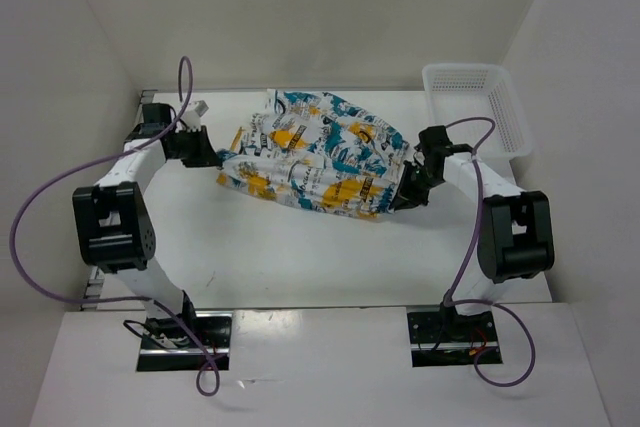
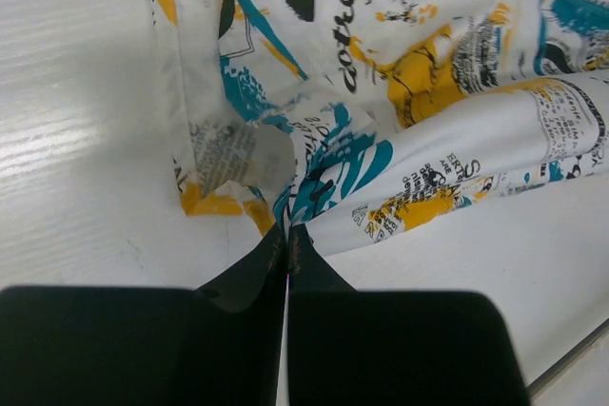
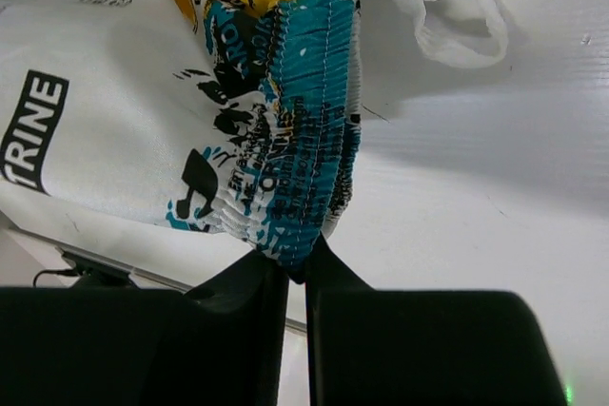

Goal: Fold and stack the shorts
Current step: Flatten the shorts out

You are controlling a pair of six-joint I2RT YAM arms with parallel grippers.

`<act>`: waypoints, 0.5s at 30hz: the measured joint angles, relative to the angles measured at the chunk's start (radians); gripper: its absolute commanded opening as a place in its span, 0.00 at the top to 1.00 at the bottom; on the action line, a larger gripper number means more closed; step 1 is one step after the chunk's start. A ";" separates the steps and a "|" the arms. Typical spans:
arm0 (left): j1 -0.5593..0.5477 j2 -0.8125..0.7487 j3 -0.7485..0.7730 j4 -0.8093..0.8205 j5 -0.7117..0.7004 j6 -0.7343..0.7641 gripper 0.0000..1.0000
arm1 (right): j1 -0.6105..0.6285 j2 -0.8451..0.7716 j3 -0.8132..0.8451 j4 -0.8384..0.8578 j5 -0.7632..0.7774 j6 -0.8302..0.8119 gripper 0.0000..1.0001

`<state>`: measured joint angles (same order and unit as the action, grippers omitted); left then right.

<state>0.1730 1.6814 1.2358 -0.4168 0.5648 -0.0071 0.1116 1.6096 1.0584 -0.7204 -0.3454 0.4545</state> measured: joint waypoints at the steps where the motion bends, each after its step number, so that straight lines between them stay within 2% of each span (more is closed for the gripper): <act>1: -0.002 0.047 0.019 0.002 0.002 0.000 1.00 | 0.000 0.002 0.000 -0.002 0.000 0.000 0.88; 3: -0.008 0.119 0.049 -0.001 0.002 0.000 0.98 | 0.000 0.010 0.000 -0.002 0.001 -0.001 0.82; 5: -0.016 0.175 0.078 -0.004 0.000 0.000 0.84 | 0.000 0.026 0.001 -0.002 0.009 -0.003 0.77; 6: -0.018 0.190 0.085 -0.003 0.000 0.002 0.67 | 0.000 0.035 0.002 -0.003 0.013 -0.004 0.65; 7: -0.018 0.195 0.087 -0.002 -0.003 -0.003 0.54 | 0.000 0.043 0.002 -0.005 0.017 -0.006 0.59; 8: -0.017 0.195 0.087 -0.003 -0.003 0.004 0.42 | 0.000 0.048 0.002 -0.007 0.019 -0.003 0.56; 9: -0.016 0.193 0.087 -0.003 -0.004 0.004 0.37 | -0.001 0.051 0.002 -0.007 0.020 -0.006 0.46; 10: -0.016 0.188 0.086 -0.002 -0.007 0.003 0.25 | -0.001 0.052 0.002 -0.007 0.020 -0.005 0.41; 12: -0.010 0.175 0.083 -0.010 -0.016 0.003 0.23 | -0.001 0.052 0.008 -0.008 0.021 -0.003 0.30; 14: -0.005 0.144 0.067 -0.019 -0.029 0.002 0.22 | -0.001 0.052 0.013 -0.007 0.022 -0.001 0.28; 15: -0.002 0.124 0.058 -0.029 -0.034 0.002 0.21 | -0.001 0.051 0.015 -0.007 0.025 0.001 0.22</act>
<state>0.1707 1.8050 1.2938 -0.4454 0.5304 -0.0048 0.1104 1.6608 1.0737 -0.7277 -0.3206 0.4557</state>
